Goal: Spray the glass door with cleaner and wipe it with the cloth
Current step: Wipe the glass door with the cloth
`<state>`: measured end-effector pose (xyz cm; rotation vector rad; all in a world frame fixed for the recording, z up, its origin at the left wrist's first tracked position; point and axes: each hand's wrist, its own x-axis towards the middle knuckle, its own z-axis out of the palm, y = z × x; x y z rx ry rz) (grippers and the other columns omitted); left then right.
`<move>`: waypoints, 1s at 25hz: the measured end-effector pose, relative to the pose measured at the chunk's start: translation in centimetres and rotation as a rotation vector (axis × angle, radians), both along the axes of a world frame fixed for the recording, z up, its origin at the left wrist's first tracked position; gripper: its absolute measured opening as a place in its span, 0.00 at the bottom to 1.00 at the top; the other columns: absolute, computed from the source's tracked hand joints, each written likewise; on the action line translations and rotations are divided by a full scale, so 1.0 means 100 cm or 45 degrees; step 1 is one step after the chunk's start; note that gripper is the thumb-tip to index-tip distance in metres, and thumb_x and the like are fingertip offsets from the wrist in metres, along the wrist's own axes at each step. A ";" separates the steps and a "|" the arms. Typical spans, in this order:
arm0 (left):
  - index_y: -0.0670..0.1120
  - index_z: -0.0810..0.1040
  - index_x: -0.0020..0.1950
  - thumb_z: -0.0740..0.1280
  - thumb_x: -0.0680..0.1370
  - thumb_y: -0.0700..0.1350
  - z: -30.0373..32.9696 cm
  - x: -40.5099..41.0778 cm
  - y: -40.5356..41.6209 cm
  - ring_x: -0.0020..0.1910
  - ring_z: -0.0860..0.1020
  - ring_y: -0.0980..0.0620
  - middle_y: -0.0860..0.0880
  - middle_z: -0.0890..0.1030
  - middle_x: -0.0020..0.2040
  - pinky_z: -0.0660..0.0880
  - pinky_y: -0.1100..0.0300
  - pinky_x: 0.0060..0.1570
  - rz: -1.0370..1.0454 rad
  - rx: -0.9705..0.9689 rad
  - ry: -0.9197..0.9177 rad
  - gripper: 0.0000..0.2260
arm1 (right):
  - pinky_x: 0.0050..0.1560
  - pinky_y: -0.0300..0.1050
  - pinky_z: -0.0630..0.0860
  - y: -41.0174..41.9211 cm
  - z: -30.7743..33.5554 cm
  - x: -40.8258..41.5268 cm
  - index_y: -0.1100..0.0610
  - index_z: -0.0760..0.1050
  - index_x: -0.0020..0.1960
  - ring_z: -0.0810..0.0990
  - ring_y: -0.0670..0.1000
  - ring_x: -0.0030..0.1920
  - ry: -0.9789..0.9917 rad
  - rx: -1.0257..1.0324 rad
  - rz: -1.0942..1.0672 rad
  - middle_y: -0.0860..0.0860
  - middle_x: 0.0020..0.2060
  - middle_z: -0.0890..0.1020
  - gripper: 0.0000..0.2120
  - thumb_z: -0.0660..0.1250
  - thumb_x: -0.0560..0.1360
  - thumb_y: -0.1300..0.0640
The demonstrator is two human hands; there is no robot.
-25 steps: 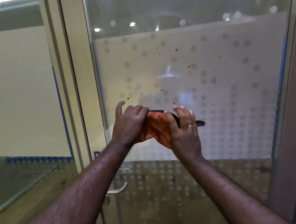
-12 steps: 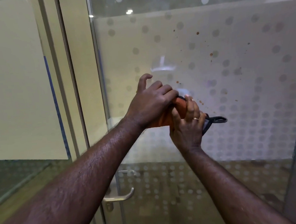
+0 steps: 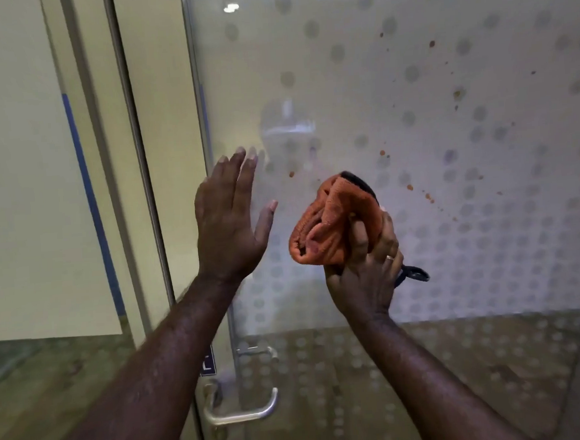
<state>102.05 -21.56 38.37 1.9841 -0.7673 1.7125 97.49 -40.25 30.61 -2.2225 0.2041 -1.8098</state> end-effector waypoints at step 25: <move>0.43 0.59 0.78 0.58 0.81 0.45 -0.055 0.068 0.002 0.78 0.60 0.40 0.43 0.63 0.77 0.54 0.44 0.78 -0.102 -0.089 -0.061 0.25 | 0.52 0.57 0.70 0.032 0.016 0.048 0.49 0.69 0.69 0.70 0.60 0.59 -0.103 -0.460 -0.083 0.57 0.70 0.63 0.24 0.65 0.74 0.61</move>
